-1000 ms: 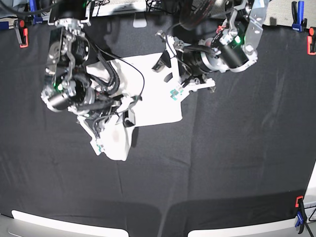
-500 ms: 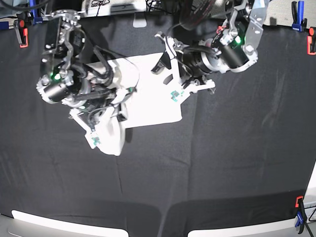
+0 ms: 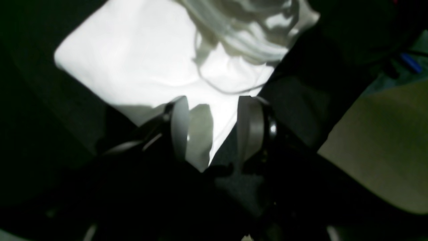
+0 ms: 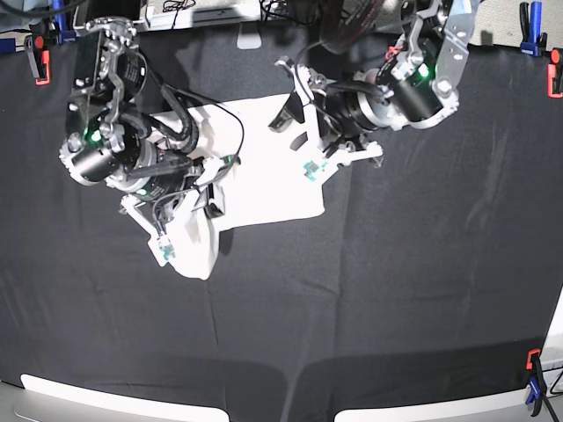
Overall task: Layout the t-shirt on the table in an organized manner, then fold the t-shirt properly
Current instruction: 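Lift the gathered shirt end with the right gripper toward the left gripper, then fold the held end over the shirt with the right gripper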
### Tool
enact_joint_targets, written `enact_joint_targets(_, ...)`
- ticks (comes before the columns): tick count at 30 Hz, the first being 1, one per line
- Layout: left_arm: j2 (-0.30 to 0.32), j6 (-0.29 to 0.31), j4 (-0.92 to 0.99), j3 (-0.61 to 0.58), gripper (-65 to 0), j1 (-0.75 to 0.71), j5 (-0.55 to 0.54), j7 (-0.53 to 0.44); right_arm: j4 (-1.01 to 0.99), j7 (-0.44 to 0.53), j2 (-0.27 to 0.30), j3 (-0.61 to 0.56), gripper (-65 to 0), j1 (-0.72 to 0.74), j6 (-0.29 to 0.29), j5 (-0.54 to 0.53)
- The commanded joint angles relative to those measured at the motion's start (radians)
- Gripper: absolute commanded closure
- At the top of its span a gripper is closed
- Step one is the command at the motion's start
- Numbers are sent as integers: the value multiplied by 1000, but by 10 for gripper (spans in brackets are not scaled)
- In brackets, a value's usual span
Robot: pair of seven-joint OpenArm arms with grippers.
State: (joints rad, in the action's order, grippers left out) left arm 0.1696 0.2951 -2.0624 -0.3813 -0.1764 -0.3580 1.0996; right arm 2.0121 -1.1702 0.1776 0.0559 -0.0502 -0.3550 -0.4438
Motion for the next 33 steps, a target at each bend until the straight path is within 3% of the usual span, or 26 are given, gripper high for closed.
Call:
enact_joint_targets(1,-3,3,-19,-1,-222,10,-10,-27,29,24,3,4,0,20,-5,-15)
enact_joint_targets(5,-3,3,-19,-1,-222,10,-10,-31,35,24,2,3,0,42,-27,-91)
enact_joint_targets(11,-3,3,-19,-1,-222,10,-10,-31,42,24,3,18,0,66,-32,-84)
enact_joint_targets(16,-3,3,-19,-1,-222,10,-10,-31,93,24,3,111,0,66,-34,-97)
enact_joint_targets(21,-3,3,-19,-1,-222,10,-29,-31,114,24,3,189,0,63,-61,-196)
enact_joint_targets(30,-3,3,-18,-1,-222,10,-72,-50,114,24,1,101,0,63,-81,-233)
enact_joint_targets(33,-3,3,-18,-1,-222,10,-72,-50,113,24,-10,39,0,51,-82,-183)
